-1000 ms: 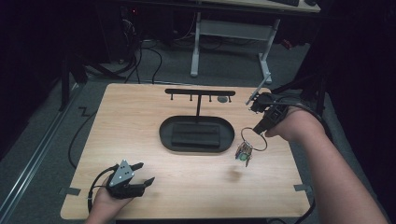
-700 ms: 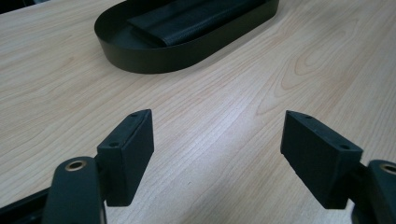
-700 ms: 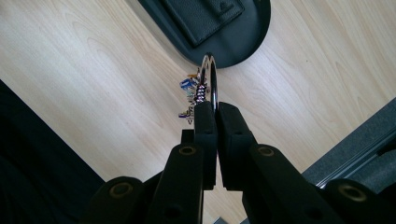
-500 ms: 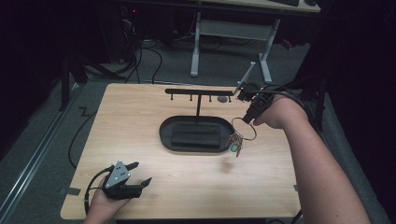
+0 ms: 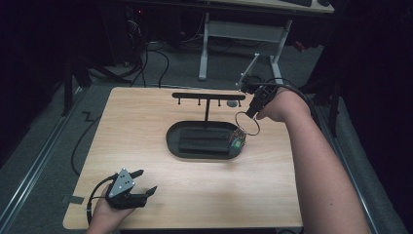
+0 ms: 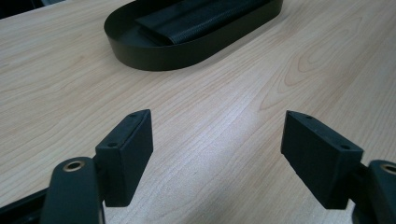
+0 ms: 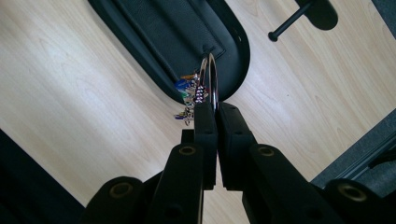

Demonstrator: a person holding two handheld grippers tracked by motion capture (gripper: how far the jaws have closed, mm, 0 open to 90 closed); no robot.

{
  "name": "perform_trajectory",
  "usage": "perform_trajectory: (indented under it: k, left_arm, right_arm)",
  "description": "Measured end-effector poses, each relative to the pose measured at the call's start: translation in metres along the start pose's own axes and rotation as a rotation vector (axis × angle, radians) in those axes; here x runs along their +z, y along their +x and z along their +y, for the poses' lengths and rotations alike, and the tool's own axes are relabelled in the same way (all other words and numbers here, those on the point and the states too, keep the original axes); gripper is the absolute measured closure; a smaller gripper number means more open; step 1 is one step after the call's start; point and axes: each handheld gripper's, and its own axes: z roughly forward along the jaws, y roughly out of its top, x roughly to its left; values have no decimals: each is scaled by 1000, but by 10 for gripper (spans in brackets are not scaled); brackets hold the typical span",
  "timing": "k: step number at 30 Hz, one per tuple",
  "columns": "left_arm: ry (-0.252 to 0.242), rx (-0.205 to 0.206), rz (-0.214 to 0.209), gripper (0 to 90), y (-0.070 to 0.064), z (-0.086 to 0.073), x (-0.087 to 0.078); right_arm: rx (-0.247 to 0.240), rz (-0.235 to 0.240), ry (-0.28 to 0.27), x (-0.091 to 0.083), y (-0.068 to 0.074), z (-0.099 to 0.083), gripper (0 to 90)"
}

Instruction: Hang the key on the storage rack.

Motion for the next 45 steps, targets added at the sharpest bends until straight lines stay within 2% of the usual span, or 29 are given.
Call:
perform_trajectory:
  k: [7, 9, 11, 13, 16, 17, 24, 30, 31, 35, 36, 44, 45]
  left_arm:
    - [2, 9, -1, 259, -1, 0, 1]
    - [3, 9, -2, 260, -1, 0, 1]
    - [3, 7, -3, 261, 0, 0, 1]
    - [4, 7, -1, 262, 0, 0, 2]
    - [10, 9, -8, 262, 1, 0, 3]
    - [10, 10, -8, 263, 1, 0, 3]
    - [13, 23, -9, 264, -1, 0, 4]
    - [17, 26, -13, 268, -1, 0, 5]
    - [17, 25, -13, 268, -1, 0, 5]
    - [20, 27, -20, 270, -2, 0, 6]
    - [24, 31, -23, 270, -2, 0, 6]
    - [17, 24, -28, 273, -1, 0, 7]
    - [17, 25, -28, 273, -1, 0, 7]
  right_arm:
    - [31, 1, 13, 10, -11, 8, 879]
    - [31, 4, -1, 12, -15, 10, 879]
    - [56, 6, -5, 14, -19, 12, 879]
    - [43, 8, -11, 17, -24, 13, 879]
    - [72, 9, 0, 21, -26, 16, 879]
    - [65, 13, -11, 23, -29, 17, 879]
    - [75, 5, 0, 31, -38, 24, 879]
    - [72, 2, 11, 38, -42, 31, 879]
    - [84, 0, 18, 39, -41, 33, 879]
    - [70, -12, 17, 41, -45, 38, 879]
    - [85, -7, 16, 41, -45, 39, 879]
    - [91, -15, -2, 43, -51, 40, 879]
    - [108, -11, 0, 43, -51, 40, 878]
